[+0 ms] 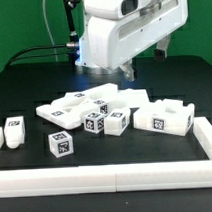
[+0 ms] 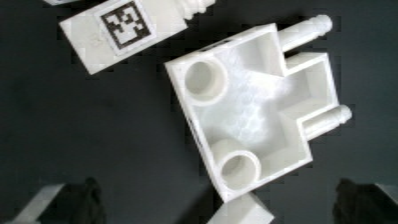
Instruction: Assemble chair
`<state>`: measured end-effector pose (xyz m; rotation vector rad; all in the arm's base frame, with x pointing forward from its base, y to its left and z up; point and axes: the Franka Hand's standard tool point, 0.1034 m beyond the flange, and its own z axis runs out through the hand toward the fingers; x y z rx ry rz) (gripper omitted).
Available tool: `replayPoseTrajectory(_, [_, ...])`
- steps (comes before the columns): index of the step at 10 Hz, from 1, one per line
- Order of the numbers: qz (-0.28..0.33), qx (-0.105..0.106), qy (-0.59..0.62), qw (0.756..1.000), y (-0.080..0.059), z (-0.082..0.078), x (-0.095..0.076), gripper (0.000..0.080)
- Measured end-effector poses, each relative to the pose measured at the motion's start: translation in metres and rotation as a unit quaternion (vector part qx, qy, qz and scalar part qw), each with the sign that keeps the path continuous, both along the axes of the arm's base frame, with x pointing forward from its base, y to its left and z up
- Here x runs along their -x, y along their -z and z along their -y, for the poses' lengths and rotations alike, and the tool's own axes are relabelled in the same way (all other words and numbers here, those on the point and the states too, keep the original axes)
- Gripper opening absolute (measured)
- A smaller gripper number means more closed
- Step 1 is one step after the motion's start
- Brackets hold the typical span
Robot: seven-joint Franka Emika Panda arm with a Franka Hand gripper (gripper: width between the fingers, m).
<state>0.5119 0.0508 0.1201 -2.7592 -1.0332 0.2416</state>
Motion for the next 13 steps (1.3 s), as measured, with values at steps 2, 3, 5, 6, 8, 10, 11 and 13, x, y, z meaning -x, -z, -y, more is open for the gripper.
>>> replayPoseTrajectory(2, [-0.003, 0.004, 0.022, 1.0, 0.0, 0.0, 0.0, 0.0649])
replayPoseTrajectory(3, [-0.016, 0.025, 0.13, 0.991, 0.0, -0.002, 0.0, 0.0649])
replayPoseTrajectory(5, [-0.014, 0.023, 0.12, 0.992, 0.001, -0.002, 0.001, 0.0649])
replayPoseTrajectory(6, [0.0, 0.036, 0.178, 0.983, -0.001, -0.003, 0.003, 0.0649])
replayPoseTrajectory(8, [0.008, 0.061, 0.297, 0.953, 0.006, -0.005, 0.029, 0.0649])
replayPoseTrajectory(10, [0.012, 0.07, 0.375, 0.924, 0.016, -0.009, 0.04, 0.0649])
replayPoseTrajectory(11, [0.007, 0.076, 0.408, 0.91, 0.016, -0.009, 0.039, 0.0649])
replayPoseTrajectory(13, [0.005, 0.082, 0.439, 0.895, 0.019, -0.011, 0.041, 0.0649])
